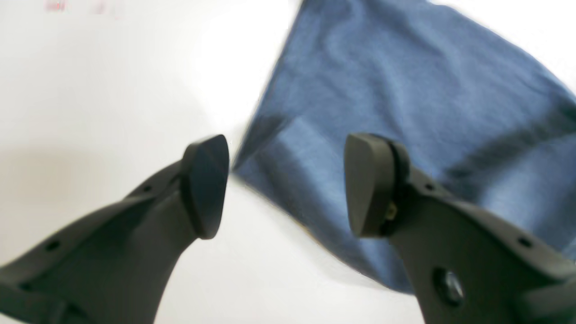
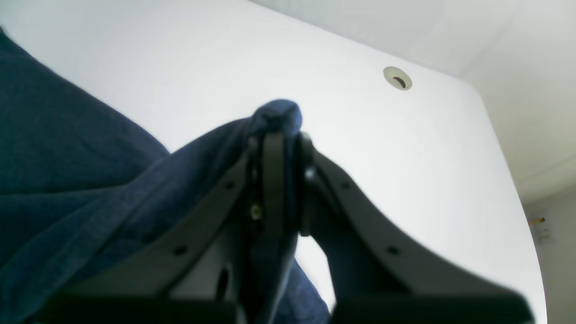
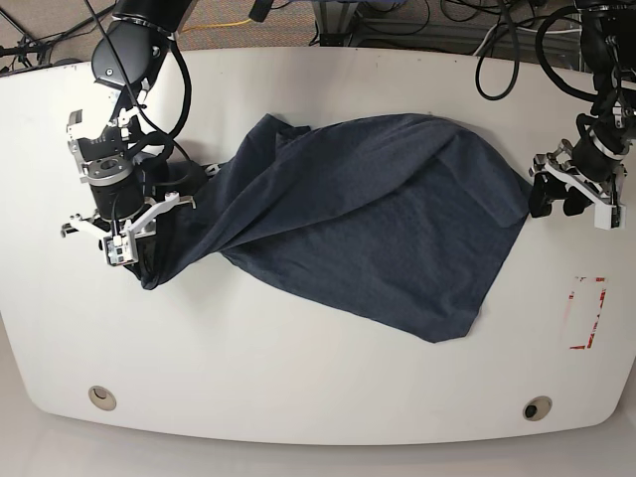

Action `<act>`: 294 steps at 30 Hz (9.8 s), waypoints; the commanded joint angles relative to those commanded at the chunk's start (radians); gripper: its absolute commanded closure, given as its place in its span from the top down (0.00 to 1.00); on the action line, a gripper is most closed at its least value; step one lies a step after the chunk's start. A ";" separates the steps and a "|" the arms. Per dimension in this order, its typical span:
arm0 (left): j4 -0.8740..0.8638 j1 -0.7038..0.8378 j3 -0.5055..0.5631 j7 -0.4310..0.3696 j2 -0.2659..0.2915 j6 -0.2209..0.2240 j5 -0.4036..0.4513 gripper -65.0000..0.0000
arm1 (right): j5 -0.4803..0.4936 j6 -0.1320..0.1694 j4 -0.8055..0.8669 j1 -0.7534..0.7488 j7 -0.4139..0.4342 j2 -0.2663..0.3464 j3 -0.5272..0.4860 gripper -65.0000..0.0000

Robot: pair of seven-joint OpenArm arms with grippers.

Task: Fold the T-shirt properly
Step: 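Pull the hem with the left gripper away from the right gripper, then hold the shirt stretched between both grippers and adjust the left grip, then drag the shirt with both grippers toward the table's front edge, then lift the shirt with both grippers and swing it up off the table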

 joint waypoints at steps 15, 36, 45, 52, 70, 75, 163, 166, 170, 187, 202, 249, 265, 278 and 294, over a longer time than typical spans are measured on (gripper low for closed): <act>-0.244 -0.190 0.180 0.000 0.005 0.000 0.002 0.58 | -0.002 0.000 0.000 -0.012 0.000 -0.020 0.000 0.00; -0.362 -0.241 0.316 -0.005 0.005 0.000 0.002 0.36 | -0.002 -0.002 0.000 -0.041 0.002 -0.020 0.005 0.00; -0.338 -0.238 0.325 -0.005 0.002 0.000 0.000 0.17 | -0.002 -0.002 0.002 -0.043 0.002 -0.020 0.008 0.00; -0.278 -0.216 0.325 -0.003 -0.025 0.000 0.002 0.24 | -0.002 -0.002 0.002 -0.043 0.002 -0.020 0.008 0.00; -0.255 -0.187 0.327 0.000 -0.025 0.000 0.002 0.37 | -0.002 -0.002 0.000 -0.040 0.000 -0.020 0.002 0.00; -0.253 -0.193 0.327 -0.005 -0.023 0.000 0.002 0.07 | -0.002 -0.002 0.000 -0.040 0.000 -0.020 0.002 0.00; -0.525 -0.529 0.167 -0.009 0.336 -0.114 0.227 0.61 | -0.003 -0.002 -0.089 0.361 -0.233 0.201 -0.101 0.00; -0.566 -0.532 0.167 -0.052 0.338 -0.114 0.227 0.61 | -0.003 -0.002 -0.086 0.345 -0.233 0.201 -0.101 0.00; -0.623 -0.554 0.167 -0.075 0.356 -0.114 0.207 0.61 | -0.003 -0.002 -0.087 0.344 -0.232 0.201 -0.101 0.00; -0.842 -0.655 0.167 -0.133 0.367 -0.109 0.012 0.60 | -0.002 -0.002 -0.092 0.341 -0.232 0.199 -0.101 0.00; -1.059 -0.776 0.170 -0.187 0.382 -0.114 0.008 0.60 | 0.000 -0.002 -0.095 0.339 -0.232 0.198 -0.103 0.00; -0.933 -0.747 0.170 -0.183 0.407 -0.222 0.034 0.05 | 0.000 -0.002 -0.130 0.339 -0.230 0.198 -0.104 0.00; -0.571 -0.689 0.035 0.037 0.365 -0.173 0.028 0.01 | -0.003 -0.002 -0.130 0.359 -0.230 0.199 -0.103 0.00; -0.443 -0.709 0.028 0.063 0.218 -0.170 -0.094 0.01 | -0.006 -0.002 -0.130 0.445 -0.232 0.203 -0.107 0.00; -0.359 -0.730 -0.018 0.066 0.157 -0.175 -0.135 0.00 | -0.006 -0.002 -0.150 0.525 -0.236 0.201 -0.112 0.00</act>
